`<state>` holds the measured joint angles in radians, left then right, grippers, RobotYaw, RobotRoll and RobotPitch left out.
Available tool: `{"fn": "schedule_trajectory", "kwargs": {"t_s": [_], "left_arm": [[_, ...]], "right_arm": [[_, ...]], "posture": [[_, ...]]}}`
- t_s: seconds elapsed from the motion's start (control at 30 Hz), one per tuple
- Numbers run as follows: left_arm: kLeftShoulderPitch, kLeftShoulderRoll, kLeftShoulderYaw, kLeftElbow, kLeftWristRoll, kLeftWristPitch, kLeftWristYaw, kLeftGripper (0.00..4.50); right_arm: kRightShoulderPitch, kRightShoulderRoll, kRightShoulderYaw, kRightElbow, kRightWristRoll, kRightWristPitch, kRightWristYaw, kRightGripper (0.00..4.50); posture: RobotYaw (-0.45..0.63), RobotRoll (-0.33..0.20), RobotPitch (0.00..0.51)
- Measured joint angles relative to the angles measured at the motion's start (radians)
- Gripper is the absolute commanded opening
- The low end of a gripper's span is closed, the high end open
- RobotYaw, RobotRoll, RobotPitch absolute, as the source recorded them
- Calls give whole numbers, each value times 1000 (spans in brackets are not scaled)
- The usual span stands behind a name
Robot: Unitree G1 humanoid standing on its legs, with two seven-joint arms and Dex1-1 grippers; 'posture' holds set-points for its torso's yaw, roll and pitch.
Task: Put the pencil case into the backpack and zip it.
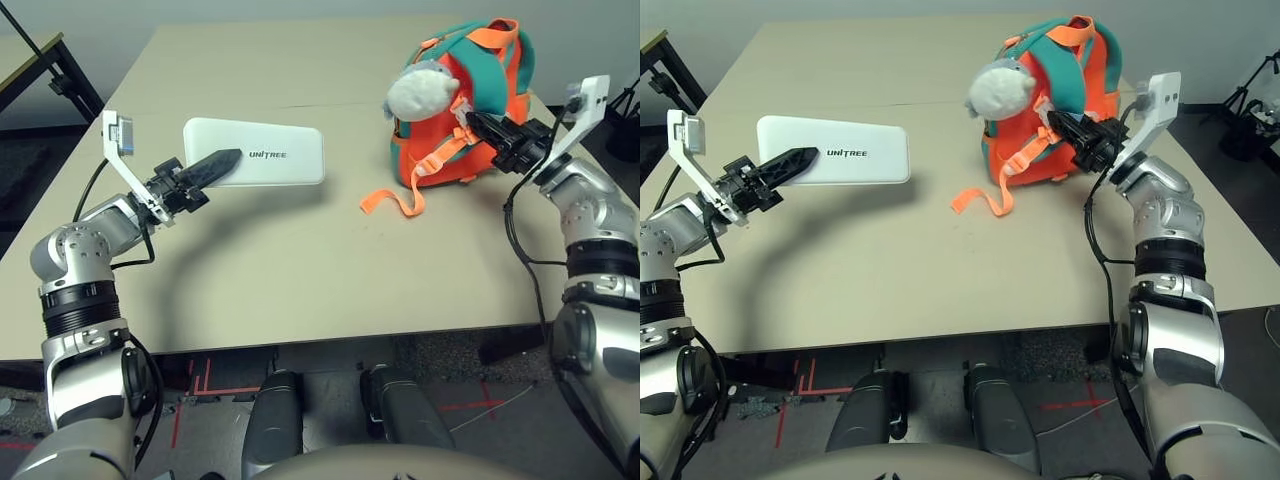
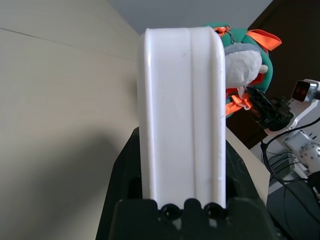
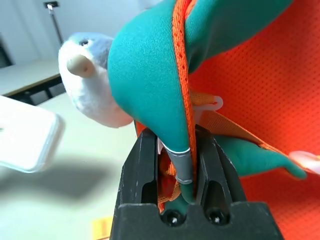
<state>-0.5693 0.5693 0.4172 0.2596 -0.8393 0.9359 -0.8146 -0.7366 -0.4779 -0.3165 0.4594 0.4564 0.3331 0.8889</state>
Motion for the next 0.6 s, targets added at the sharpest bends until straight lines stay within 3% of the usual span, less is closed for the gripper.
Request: {"fn": "schedule_trajectory", "kwargs": {"t_s": [0.3, 0.6], "left_arm": [[-1, 23, -2, 29, 0, -16, -13, 1334], [-1, 46, -2, 34, 0, -27, -17, 1334]], "right_arm": [[62, 37, 2, -289, 124, 188, -66, 716], [158, 119, 2, -548, 232, 321, -243, 715]], "posture": [[-88, 0, 88], [-105, 0, 92]]}}
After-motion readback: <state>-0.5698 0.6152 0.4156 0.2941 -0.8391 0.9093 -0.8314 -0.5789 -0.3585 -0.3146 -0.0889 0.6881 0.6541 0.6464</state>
